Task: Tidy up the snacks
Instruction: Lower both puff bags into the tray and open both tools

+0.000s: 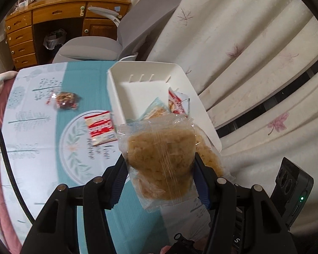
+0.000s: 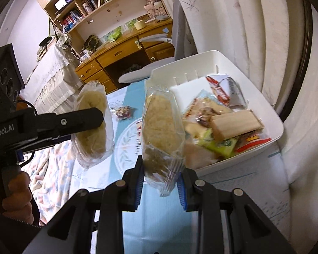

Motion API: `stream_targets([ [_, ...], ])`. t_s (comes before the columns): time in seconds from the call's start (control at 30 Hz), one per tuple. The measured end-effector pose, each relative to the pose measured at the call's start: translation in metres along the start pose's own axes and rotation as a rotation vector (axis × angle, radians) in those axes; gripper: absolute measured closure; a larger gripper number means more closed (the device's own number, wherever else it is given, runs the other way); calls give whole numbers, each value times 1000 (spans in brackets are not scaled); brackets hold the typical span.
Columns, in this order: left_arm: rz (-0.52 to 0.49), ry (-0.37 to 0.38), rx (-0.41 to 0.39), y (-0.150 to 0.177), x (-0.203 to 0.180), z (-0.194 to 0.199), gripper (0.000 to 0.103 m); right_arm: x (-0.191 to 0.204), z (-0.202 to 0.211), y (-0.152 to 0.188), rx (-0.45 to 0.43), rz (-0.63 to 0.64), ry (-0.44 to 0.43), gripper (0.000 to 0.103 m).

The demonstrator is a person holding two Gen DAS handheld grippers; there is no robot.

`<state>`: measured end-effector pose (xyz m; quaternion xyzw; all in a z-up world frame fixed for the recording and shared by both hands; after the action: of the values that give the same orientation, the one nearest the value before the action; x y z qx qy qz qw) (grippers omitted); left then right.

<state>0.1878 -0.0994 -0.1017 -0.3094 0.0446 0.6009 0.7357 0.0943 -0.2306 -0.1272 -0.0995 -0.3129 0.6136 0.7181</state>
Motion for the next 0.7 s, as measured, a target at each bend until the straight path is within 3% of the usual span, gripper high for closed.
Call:
stream_targets([
  [0.37, 33, 54, -21, -12, -48, -58, 46, -76, -8, -20, 65, -45, 8, 73],
  [0.43, 34, 49, -13, -14, -53, -66, 42, -85, -10, -22, 70, -63, 9, 73],
  [0.5, 49, 40, -9, -15, -55, -69, 33, -93, -10, -23, 79, -78, 5, 69],
  [0.57, 63, 44, -15, -15, -55, -69, 31, -97, -10, -22, 89, -86, 13, 60],
  [0.7, 81, 39, -24, -14, -50, -67, 24, -102, -9, -20, 95, -101, 38, 54],
])
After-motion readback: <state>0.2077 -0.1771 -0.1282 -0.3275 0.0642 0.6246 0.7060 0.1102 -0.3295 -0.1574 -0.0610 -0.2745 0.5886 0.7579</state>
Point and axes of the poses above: each gripper's, at about its wrist camera, not at the fingertips, and z roughly against the way its jaws point, x to its left, y to its underside, the point moved 1 cm from there along -z, roughly the way its jaws point
